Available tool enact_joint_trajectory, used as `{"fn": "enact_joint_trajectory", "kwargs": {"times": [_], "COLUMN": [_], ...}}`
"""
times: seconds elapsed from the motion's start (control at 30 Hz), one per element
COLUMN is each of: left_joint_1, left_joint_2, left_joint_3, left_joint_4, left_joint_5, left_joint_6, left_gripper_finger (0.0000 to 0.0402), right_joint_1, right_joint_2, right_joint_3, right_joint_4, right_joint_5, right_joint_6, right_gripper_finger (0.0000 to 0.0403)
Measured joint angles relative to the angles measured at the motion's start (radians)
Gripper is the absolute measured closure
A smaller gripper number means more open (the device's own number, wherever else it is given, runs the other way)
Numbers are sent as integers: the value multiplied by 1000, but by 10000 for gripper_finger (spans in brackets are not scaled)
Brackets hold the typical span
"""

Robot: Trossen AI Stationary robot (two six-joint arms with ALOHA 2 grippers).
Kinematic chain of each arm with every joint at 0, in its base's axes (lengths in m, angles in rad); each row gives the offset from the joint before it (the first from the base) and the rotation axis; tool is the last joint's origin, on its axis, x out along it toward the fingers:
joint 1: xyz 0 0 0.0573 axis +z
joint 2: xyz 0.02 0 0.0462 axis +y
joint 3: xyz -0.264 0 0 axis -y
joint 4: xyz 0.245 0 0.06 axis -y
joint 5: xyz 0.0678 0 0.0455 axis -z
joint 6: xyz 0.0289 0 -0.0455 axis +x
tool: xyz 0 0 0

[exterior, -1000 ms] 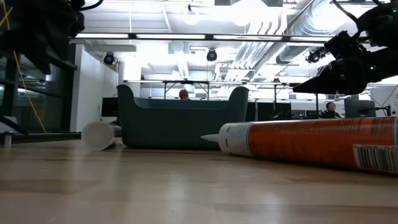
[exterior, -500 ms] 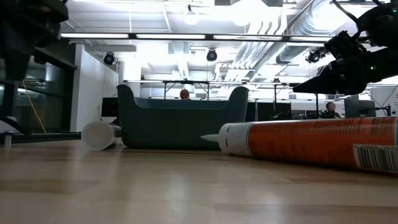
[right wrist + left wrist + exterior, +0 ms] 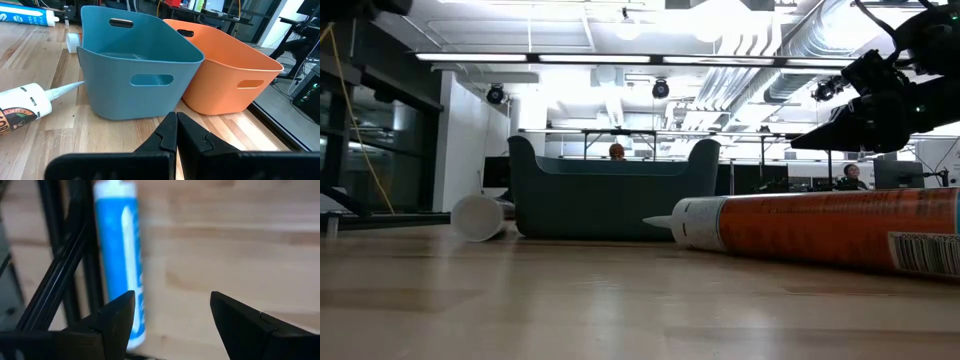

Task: Pick & place silicon tubes, Sealant and Lysol wipes
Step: Put the left blue sealant into the orange bin

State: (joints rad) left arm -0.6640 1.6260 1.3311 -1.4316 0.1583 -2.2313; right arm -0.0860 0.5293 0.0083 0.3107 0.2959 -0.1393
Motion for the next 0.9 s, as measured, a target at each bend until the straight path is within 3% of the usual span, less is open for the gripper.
{"fn": "enact_joint_trajectory", "kwargs": {"times": [0.27,0.9], "left_joint_1": [0,-11], "left_joint_2": [89,108], "left_joint_3": [2,-102], "left_joint_4": [22,110], "left_joint_5": [88,126], "left_joint_6": [-2,47], "left_gripper_finger": [149,136], "right_joint_1": [0,0], "right_joint_2": [0,0], "right_joint_3": [0,0], "right_joint_4": [0,0], "right_joint_5": [0,0], "right_joint_6": [0,0], "right_gripper_finger": [402,402]}}
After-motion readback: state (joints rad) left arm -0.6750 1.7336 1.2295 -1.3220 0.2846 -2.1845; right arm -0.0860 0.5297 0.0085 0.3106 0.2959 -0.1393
